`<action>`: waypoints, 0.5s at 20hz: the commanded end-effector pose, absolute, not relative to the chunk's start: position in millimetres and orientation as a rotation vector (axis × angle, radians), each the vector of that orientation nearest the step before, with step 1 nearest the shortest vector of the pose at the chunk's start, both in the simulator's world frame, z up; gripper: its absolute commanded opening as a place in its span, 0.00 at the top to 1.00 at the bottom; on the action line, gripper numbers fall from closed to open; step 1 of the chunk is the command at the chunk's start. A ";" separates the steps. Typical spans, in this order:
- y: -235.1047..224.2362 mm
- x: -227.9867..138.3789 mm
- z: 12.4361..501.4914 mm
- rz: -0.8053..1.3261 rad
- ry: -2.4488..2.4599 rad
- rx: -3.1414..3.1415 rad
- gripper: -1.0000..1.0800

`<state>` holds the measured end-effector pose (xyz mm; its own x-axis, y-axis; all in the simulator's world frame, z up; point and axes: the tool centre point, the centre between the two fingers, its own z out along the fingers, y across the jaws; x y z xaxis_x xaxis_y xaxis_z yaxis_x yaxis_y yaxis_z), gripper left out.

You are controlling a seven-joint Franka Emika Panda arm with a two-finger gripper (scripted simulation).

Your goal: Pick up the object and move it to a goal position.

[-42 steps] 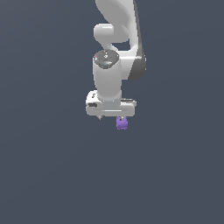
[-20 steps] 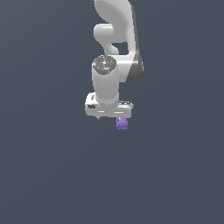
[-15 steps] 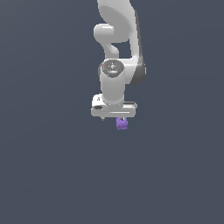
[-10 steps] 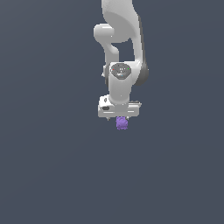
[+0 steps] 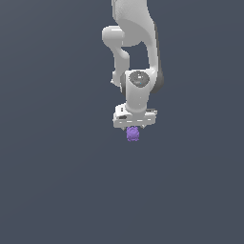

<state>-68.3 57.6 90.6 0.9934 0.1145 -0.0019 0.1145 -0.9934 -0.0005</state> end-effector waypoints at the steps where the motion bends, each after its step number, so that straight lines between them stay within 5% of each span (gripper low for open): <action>1: 58.8 -69.6 89.5 0.000 -0.188 -3.136 0.04; 10: 58.4 -70.0 68.7 0.002 -0.185 -3.136 0.04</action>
